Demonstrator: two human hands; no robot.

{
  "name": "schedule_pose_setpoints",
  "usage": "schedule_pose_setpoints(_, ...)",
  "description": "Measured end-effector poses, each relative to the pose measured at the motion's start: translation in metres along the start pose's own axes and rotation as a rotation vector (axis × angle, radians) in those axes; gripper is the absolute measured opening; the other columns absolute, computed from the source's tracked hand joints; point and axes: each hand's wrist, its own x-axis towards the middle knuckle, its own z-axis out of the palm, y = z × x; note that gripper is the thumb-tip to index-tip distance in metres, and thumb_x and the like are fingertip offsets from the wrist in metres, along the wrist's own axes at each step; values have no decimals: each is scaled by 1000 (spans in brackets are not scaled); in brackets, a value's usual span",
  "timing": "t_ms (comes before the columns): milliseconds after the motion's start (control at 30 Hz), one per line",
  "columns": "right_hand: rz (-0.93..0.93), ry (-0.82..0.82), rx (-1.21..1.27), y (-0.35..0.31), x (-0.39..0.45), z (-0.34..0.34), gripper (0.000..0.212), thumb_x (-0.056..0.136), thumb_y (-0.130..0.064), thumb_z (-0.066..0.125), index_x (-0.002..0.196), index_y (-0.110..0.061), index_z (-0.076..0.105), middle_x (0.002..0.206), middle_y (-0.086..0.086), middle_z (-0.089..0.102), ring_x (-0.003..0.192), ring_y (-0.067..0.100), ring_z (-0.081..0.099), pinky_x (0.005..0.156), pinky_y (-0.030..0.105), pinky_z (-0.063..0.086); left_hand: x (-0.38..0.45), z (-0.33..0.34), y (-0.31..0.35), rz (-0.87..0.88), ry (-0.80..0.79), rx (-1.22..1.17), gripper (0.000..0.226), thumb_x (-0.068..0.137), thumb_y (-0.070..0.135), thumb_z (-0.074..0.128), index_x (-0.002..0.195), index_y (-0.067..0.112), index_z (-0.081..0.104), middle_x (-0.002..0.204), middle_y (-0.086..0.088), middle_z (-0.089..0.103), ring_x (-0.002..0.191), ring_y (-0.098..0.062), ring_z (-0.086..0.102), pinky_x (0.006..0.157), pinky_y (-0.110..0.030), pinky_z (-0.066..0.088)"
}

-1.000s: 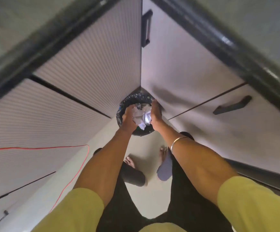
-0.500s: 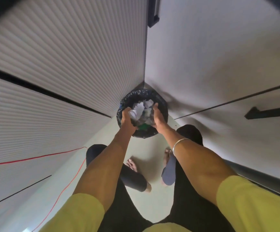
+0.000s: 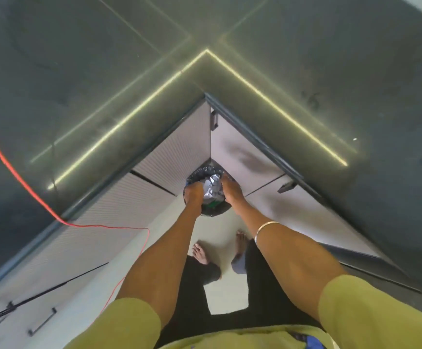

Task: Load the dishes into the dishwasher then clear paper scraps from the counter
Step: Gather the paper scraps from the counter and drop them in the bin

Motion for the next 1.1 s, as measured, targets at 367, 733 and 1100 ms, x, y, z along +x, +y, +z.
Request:
schedule_pose_setpoints(367,-284,-114,-616,-75,-128,-66,47,105,-30,25,129,-2,53,132,22,55,121,38,52,97,42,41,-127,-15,63,272,-71,593,38,101,14,35,121,-11,57,122,-25,61,115,-41,56,97,-44,44)
schedule_pose_setpoints(733,-583,69,-726,-98,-165,-86,45,102,-35,35,137,-9,48,141,15,52,127,34,51,106,44,40,-164,-36,87,797,49,968,43,103,20,35,142,6,42,150,-14,41,136,-32,41,113,-46,33)
schedule_pose_setpoints(1100,-897,262,-618,-147,-178,-78,34,100,-21,40,126,-7,58,118,14,68,107,32,66,91,40,54,-160,-66,137,1063,190,976,49,101,15,33,148,8,36,157,-6,31,147,-21,23,119,-39,22)
